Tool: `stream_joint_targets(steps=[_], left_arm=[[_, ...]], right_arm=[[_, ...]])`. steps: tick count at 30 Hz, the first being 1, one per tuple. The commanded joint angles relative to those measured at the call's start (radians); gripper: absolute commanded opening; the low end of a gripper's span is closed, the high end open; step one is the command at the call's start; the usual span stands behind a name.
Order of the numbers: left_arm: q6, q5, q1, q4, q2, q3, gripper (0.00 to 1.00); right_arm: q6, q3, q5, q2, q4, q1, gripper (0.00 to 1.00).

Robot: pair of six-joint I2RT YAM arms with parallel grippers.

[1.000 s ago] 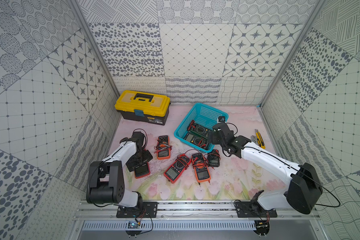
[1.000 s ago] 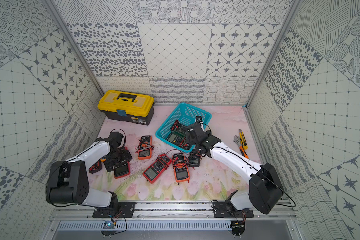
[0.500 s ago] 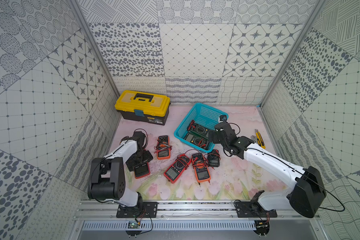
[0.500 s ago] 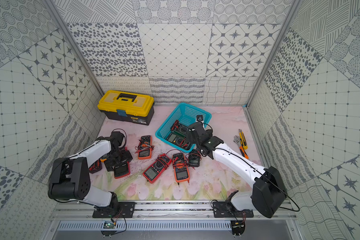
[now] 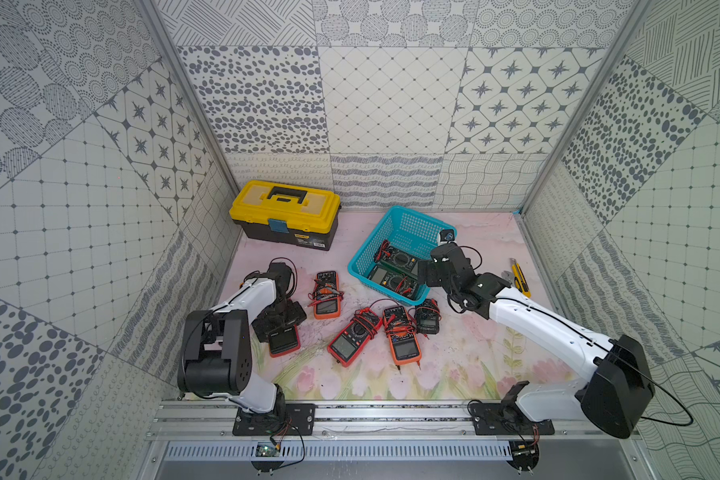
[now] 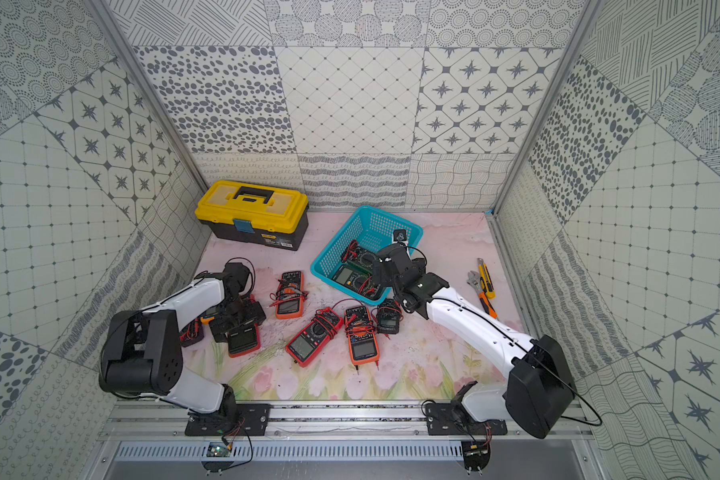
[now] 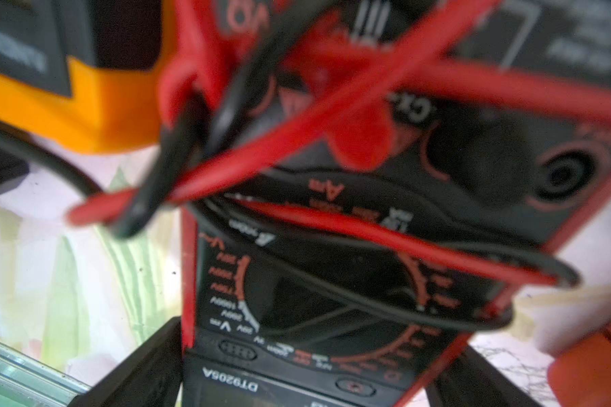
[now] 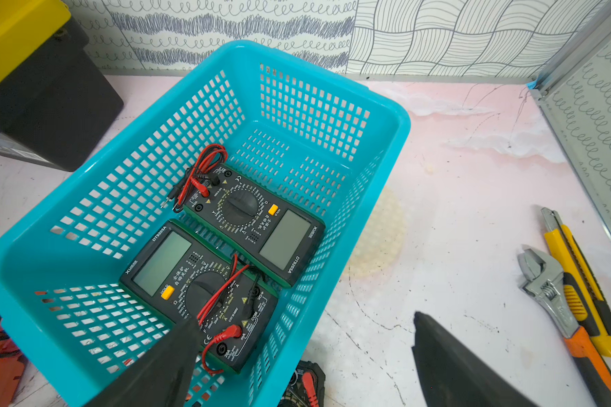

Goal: Put the multimeter into the basket
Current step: Adjust the multimeter at the center of the board.

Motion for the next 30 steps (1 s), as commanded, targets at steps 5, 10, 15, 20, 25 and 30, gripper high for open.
stream_joint_targets(steps=[5,10,15,20,25,30], left_arm=[[-0.161,0.138,-0.011,0.260,0.024,-0.072,0.24],[-0.147,0.136,-0.038,0.217,-0.070,-0.047,0.00],[-0.114,0.100,-0.075,0.182,-0.144,-0.008,0.00],[-0.062,0.065,-0.104,0.177,-0.187,0.012,0.00],[-0.037,0.031,-0.126,0.191,-0.219,0.015,0.00],[-0.058,0.032,-0.124,0.170,-0.168,0.006,0.01]], right_arm=[[-0.011,-0.012,0.032,-0.035,0.038,0.005,0.98],[-0.006,-0.023,0.025,-0.037,0.057,0.006,0.98],[-0.020,-0.020,-0.047,-0.028,0.084,0.006,0.98],[-0.040,0.004,-0.126,-0.010,0.090,0.006,0.98],[-0.047,0.053,-0.181,0.025,0.065,0.003,0.98],[-0.045,0.083,-0.179,0.043,0.037,0.004,0.98]])
